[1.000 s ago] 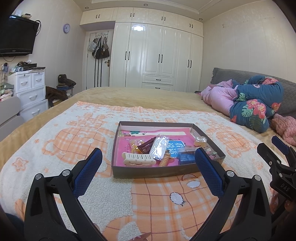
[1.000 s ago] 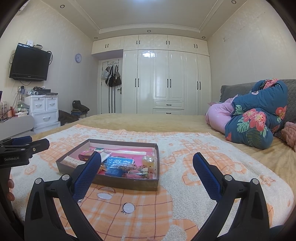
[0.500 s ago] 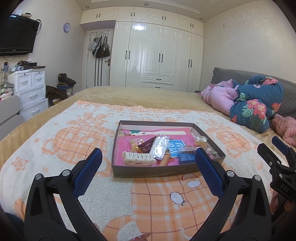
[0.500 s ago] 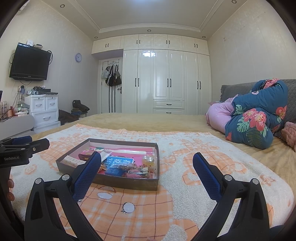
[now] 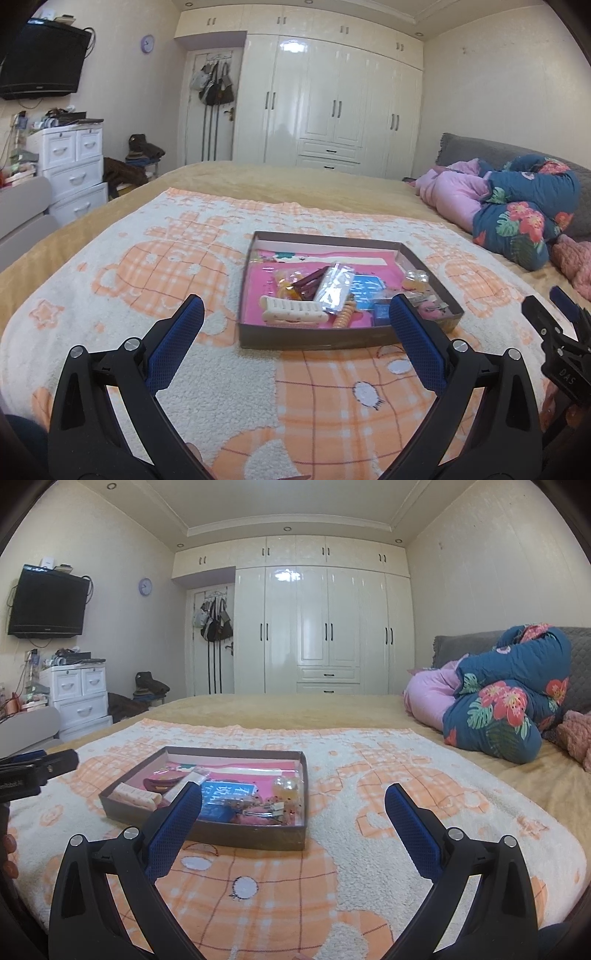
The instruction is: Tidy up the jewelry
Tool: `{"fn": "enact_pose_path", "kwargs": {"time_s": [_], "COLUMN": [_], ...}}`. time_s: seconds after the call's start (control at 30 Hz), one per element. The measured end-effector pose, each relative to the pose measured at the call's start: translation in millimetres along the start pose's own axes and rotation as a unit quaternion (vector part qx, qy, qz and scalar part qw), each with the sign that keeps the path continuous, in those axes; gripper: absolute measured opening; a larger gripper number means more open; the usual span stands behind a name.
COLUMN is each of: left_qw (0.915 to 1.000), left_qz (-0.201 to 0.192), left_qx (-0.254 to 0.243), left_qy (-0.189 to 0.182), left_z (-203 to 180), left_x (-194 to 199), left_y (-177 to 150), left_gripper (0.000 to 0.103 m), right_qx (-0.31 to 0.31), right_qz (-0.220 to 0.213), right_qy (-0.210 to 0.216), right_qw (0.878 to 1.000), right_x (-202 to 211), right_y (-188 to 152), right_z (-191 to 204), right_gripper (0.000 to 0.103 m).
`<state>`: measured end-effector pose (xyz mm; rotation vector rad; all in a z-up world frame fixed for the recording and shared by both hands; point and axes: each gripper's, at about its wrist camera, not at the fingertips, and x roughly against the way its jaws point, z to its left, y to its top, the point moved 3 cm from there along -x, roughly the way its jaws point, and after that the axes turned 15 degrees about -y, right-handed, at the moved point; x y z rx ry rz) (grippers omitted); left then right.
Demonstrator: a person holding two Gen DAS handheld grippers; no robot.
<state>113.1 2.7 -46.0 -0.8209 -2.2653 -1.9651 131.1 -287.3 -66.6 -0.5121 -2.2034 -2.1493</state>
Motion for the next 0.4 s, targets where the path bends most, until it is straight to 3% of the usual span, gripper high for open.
{"fn": "enact_pose_path", "kwargs": {"time_s": [0.13,0.2,0.23,0.3,0.4], "left_qw": [0.9979,0.9928,0.9862,0.9748,0.9565], "left_qz": [0.023,0.046,0.066,0.083,0.097], "left_qx": [0.039,0.063,0.085,0.113,0.147], "left_qy": [0.046,0.091,0.126,0.173,0.233], "left_z": [39,72,101,141,207], "left_x": [-14,-26,-38,-51,-71], "left_y": [6,14,20,27,32], "left_gripper": [0.092,0.092,0.092,0.092,0.092], "right_qx": [-0.021,-0.027,-0.028,-0.008,0.019], "right_qz": [0.036,0.101,0.127,0.205,0.273], "right_qy": [-0.022,-0.066,-0.086,-0.144,-0.221], "right_qw": [0.999,0.992,0.988,0.968,0.936], "right_x": [-28,-72,-91,-151,-215], "right_y": [3,6,5,-4,-23], "right_z": [-16,-35,-44,-70,-104], "right_gripper": [0.097,0.097,0.097,0.097,0.097]}}
